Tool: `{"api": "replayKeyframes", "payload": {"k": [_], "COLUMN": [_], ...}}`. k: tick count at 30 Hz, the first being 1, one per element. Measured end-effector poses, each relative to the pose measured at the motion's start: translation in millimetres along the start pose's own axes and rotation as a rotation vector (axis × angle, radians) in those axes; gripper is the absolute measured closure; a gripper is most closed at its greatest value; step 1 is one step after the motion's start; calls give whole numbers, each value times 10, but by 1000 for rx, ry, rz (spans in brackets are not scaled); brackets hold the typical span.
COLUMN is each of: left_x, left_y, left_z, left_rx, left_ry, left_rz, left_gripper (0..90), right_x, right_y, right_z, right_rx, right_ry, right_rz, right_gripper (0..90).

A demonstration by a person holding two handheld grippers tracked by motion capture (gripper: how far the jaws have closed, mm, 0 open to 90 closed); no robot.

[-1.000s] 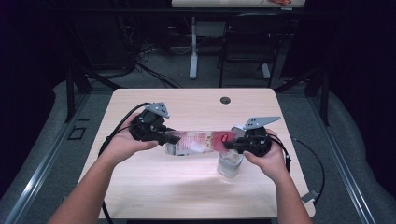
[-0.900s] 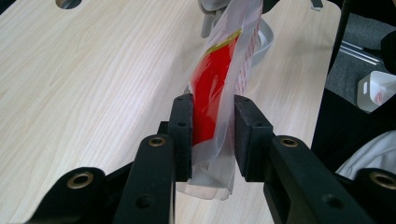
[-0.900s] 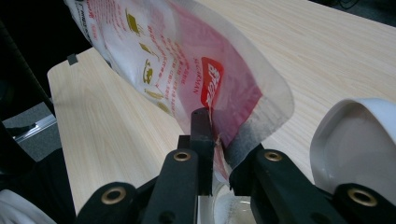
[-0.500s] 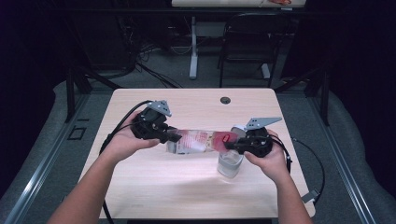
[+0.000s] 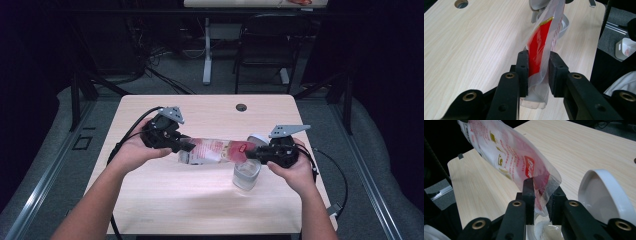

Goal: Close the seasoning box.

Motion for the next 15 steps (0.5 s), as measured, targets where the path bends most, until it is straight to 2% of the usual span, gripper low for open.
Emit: {"api": "replayKeyframes", "payload": {"k": [7, 15], "left_x": [-49, -30], "left_y": [48, 73], "left_z": [-24, -16], "left_rx": [1, -1], "left_ry": [2, -1], "left_rz": [12, 11], "left_gripper": [733, 734], "right_x": [-14, -24], "right_y": [1, -10], "right_z": [-18, -16], "right_rx": [-1, -5], "right_ry": [-13, -4], "right_rz": [-11, 4], "right_gripper": [873, 885]}}
Point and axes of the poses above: each handheld gripper's, and its own axes: z roughly forward along the jaws, y roughly out of its top, x roughly to its left, the point moved 10 cm from there along z, roughly forward along the jaws, and after that the axes turned 11 degrees about y, right-handed, at the moved point
